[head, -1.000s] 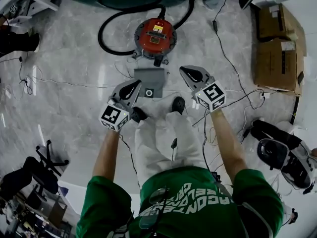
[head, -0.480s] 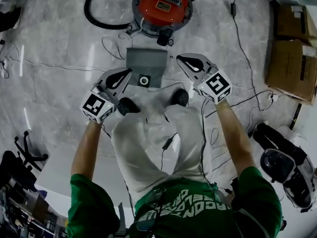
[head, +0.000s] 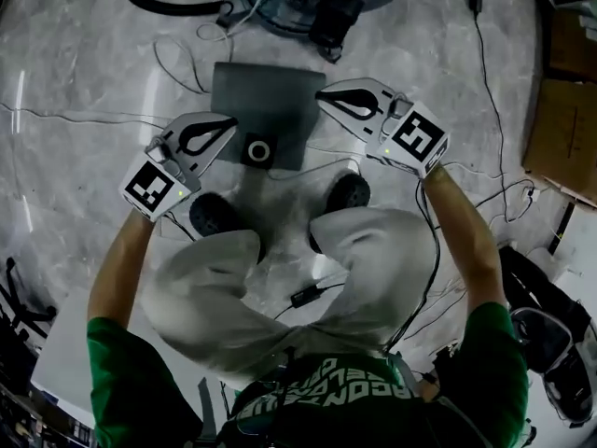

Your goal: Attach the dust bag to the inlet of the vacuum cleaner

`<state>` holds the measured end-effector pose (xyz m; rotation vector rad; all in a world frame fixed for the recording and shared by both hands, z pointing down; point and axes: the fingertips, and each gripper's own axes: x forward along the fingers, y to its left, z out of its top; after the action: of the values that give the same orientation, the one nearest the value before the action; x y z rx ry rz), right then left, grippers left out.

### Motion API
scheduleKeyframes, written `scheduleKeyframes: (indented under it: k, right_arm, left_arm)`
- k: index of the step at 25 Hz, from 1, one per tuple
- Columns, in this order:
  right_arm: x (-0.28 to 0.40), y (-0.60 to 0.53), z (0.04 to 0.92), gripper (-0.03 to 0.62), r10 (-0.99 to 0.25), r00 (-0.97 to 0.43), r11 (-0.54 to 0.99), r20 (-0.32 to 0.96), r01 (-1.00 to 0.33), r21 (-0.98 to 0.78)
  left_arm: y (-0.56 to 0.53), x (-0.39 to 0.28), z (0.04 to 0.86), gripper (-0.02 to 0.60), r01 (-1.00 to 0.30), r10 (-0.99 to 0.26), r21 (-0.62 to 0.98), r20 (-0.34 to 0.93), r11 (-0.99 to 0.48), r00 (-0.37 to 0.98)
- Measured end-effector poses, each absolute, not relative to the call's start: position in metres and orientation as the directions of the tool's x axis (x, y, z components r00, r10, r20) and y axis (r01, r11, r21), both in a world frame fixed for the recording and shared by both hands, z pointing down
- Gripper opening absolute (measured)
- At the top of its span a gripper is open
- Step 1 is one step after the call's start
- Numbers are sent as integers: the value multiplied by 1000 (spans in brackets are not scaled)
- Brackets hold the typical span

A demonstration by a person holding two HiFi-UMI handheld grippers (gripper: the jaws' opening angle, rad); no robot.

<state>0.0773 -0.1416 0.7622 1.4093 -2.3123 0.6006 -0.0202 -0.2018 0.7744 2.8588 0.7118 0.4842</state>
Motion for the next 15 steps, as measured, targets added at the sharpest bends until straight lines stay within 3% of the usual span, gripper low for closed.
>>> scheduleKeyframes:
  k: [15]
  right_arm:
    - [8, -106, 909, 8, -738, -465, 438, 488, -881, -177]
  left_arm:
    - [-151, -47, 900, 3, 492, 539, 221, 295, -842, 789]
